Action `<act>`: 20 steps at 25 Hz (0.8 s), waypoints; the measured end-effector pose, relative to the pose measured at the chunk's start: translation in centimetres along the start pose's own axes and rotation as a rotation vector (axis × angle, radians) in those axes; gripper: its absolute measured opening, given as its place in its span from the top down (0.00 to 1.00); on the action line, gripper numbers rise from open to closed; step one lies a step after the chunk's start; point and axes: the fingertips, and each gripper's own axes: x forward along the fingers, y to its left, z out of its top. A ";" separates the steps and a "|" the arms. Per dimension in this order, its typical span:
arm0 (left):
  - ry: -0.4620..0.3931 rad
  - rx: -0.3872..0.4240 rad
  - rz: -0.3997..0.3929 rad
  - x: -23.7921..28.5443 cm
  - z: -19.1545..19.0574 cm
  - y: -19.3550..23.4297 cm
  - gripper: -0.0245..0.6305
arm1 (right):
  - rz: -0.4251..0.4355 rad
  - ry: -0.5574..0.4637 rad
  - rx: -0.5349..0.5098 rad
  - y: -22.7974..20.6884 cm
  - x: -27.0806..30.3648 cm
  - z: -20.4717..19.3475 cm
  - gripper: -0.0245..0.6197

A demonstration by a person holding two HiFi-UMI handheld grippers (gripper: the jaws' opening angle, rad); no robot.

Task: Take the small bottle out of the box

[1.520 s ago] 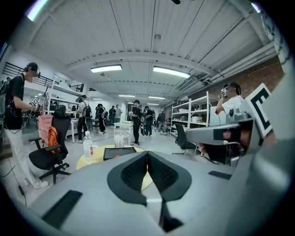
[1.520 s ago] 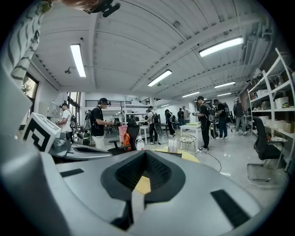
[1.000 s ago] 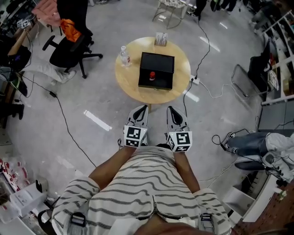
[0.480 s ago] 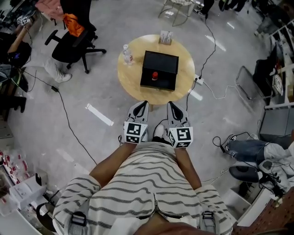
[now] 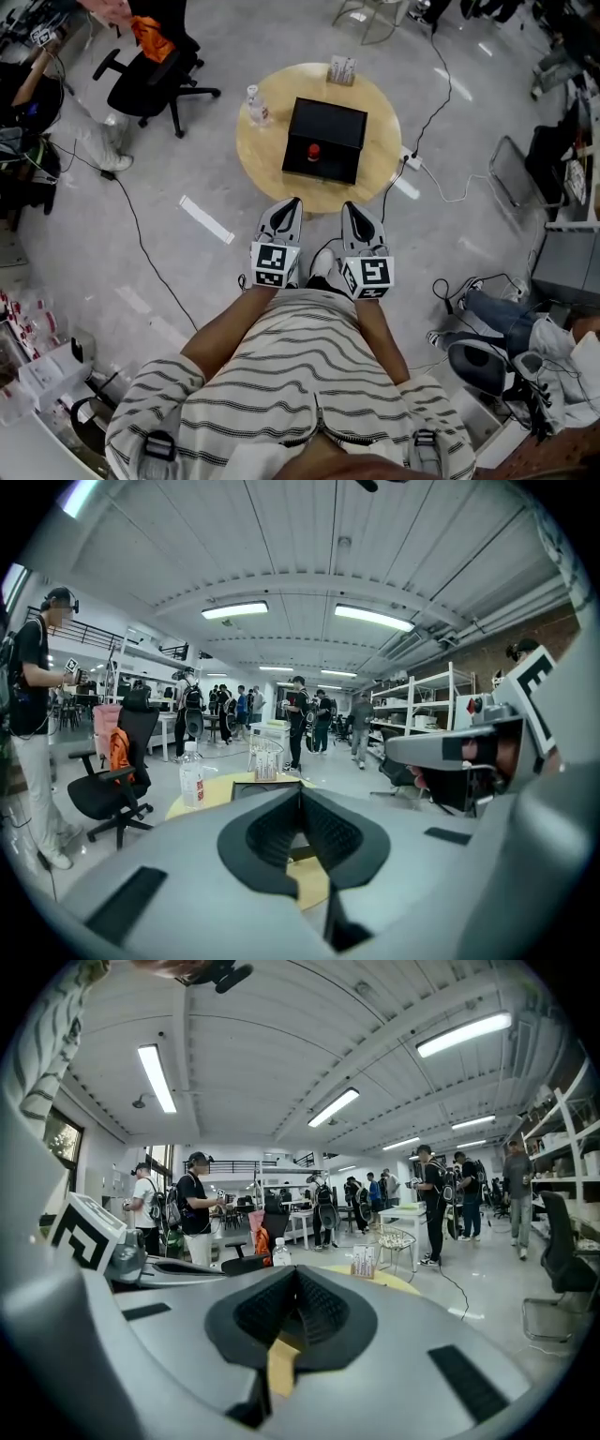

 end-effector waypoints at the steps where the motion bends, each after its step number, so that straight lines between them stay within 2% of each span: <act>1: 0.004 -0.002 0.005 0.2 -0.1 0.0 0.93 | 0.004 0.006 0.002 0.0 0.0 -0.2 0.95; 4: 0.018 -0.011 0.021 1.1 -0.7 0.2 0.93 | 0.018 0.025 0.003 -0.1 0.2 -0.8 0.95; 9: 0.027 -0.070 0.042 3.5 -1.3 0.9 0.93 | 0.038 0.046 0.006 -0.8 0.7 -1.7 0.95; 15: 0.055 -0.073 0.071 6.2 -2.5 2.1 0.92 | 0.048 0.072 0.016 -1.6 1.3 -2.9 0.95; 20: 0.086 -0.098 0.065 8.2 -3.5 2.1 0.87 | 0.055 0.095 0.029 -2.0 1.6 -3.8 0.95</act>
